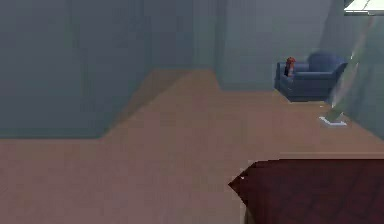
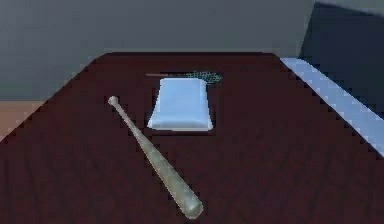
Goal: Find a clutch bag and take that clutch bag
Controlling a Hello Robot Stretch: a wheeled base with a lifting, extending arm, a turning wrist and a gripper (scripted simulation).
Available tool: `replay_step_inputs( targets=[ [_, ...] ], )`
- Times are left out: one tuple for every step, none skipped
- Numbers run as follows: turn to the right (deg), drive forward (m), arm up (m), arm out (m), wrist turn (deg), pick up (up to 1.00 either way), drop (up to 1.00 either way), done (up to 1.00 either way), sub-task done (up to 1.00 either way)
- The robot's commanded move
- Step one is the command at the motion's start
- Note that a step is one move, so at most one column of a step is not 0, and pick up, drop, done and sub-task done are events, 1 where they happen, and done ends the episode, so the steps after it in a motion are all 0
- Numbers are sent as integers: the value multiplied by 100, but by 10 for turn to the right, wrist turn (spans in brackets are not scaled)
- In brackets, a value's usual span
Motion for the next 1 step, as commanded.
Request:
replay_step_inputs(
  targets=[
    [-450, 0, 0, 0, 0, 0, 0, 0, 0]
  ],
)
